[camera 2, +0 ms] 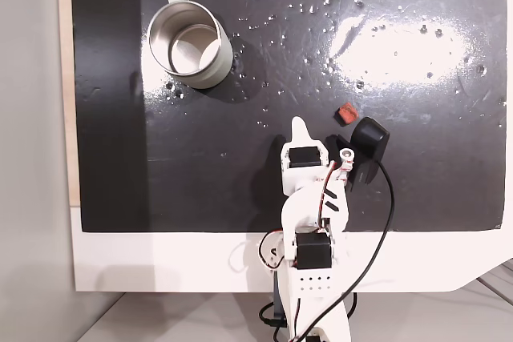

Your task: Grasp a cube and put it in the cup.

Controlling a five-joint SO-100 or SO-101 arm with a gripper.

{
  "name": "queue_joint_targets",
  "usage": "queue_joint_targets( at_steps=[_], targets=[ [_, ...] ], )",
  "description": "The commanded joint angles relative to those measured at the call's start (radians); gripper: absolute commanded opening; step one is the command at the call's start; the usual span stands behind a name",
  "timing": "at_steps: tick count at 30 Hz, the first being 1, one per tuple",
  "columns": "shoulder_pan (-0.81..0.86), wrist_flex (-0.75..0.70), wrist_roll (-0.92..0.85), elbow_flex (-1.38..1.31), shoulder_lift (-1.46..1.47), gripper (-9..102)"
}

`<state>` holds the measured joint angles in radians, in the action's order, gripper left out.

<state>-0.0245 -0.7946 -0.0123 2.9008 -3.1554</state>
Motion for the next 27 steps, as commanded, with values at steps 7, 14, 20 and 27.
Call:
queue_joint_targets(
  at_steps=[7,14,20,27],
  targets=[
    [0.031,-0.064,0.031,-0.459,0.319,0],
    [0.1,-0.176,0.058,-0.709,0.497,0],
    [0.181,-0.265,0.078,-0.85,0.632,0],
    [0.278,-0.331,0.097,-0.959,0.793,0]
  ],
)
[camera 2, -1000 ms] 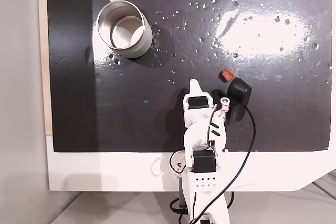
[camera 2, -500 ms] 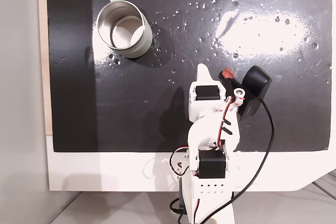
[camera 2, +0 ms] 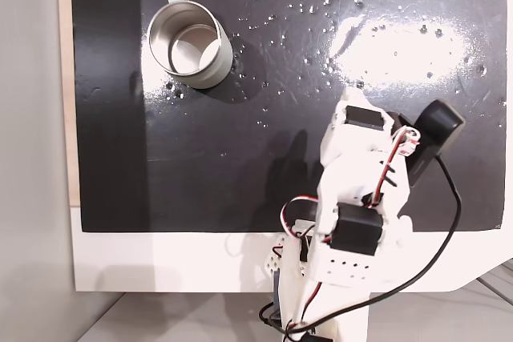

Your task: Grasp a cube and put it in the cup.

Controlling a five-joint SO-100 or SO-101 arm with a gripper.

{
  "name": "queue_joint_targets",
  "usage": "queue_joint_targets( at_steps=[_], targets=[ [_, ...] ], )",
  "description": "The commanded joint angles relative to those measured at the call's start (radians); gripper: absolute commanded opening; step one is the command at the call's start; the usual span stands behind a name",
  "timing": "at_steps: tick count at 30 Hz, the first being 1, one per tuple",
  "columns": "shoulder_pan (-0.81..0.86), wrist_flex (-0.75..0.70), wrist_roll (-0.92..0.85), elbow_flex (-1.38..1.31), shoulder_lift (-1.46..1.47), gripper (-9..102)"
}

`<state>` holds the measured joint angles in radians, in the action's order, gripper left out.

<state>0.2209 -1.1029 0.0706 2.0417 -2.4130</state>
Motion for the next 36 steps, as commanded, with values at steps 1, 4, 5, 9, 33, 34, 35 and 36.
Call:
queue_joint_targets(
  at_steps=[1,4,5,9,33,34,35,36],
  targets=[
    [0.041,-0.037,0.023,-0.121,0.083,0],
    [0.064,-0.092,0.052,-0.195,0.187,0],
    [0.071,-0.11,0.063,-0.218,0.219,0],
    [0.089,-0.198,0.109,-0.304,0.334,0],
    [0.13,-0.348,0.227,-0.433,0.614,0],
    [0.132,-0.35,0.232,-0.436,0.617,0],
    [0.132,-0.35,0.236,-0.437,0.621,1],
    [0.132,-0.351,0.239,-0.44,0.623,2]
  ],
)
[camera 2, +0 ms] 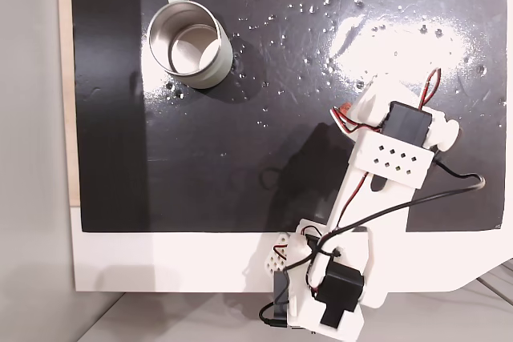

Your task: Grasp a cube and put it in the cup.

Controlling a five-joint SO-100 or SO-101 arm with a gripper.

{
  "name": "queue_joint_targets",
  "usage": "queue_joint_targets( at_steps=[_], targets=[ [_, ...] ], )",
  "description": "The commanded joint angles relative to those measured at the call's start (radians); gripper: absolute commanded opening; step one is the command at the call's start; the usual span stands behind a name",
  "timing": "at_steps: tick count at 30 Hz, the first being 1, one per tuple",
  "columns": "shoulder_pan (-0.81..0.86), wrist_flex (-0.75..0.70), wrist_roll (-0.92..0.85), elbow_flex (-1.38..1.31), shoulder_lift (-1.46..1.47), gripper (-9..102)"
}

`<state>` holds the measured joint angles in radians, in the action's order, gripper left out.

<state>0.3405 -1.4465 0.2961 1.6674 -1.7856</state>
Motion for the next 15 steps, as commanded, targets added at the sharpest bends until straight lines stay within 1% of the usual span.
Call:
queue_joint_targets(
  at_steps=[1,3,8,15],
  targets=[
    [0.012,-0.008,0.015,-0.067,-0.003,4],
    [0.011,-0.008,0.015,-0.067,0.003,7],
    [0.015,-0.02,0.015,-0.071,0.035,21],
    [0.025,-0.04,0.009,-0.098,0.083,29]
  ],
)
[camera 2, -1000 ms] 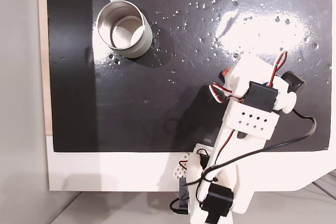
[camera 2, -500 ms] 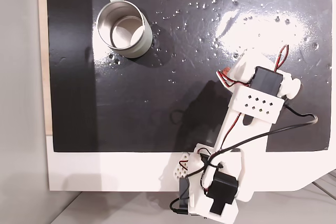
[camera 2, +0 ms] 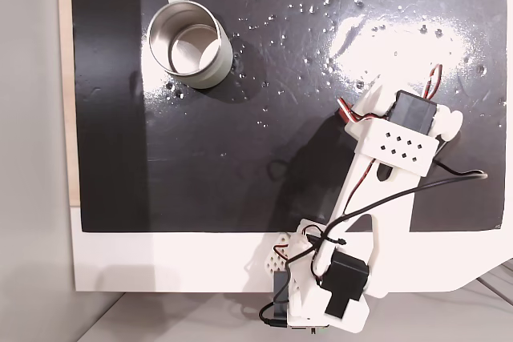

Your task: Grasp a cube and put it in the cup.

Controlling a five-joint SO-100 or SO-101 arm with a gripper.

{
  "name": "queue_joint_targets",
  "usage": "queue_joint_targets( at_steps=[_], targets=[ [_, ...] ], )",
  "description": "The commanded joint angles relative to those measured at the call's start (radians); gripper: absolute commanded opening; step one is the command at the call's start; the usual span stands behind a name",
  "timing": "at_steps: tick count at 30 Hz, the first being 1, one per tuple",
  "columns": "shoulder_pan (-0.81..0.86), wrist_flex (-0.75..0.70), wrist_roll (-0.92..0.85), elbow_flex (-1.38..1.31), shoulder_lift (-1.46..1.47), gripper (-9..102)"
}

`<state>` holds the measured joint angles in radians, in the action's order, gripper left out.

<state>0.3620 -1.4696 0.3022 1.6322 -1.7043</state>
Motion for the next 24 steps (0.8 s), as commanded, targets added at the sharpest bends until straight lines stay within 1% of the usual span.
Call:
queue_joint_targets(
  at_steps=[1,10,24],
  targets=[
    [0.002,-0.017,0.002,-0.063,0.003,29],
    [-0.023,-0.002,-0.021,-0.057,0.067,29],
    [-0.054,0.089,-0.025,-0.009,0.184,31]
  ],
)
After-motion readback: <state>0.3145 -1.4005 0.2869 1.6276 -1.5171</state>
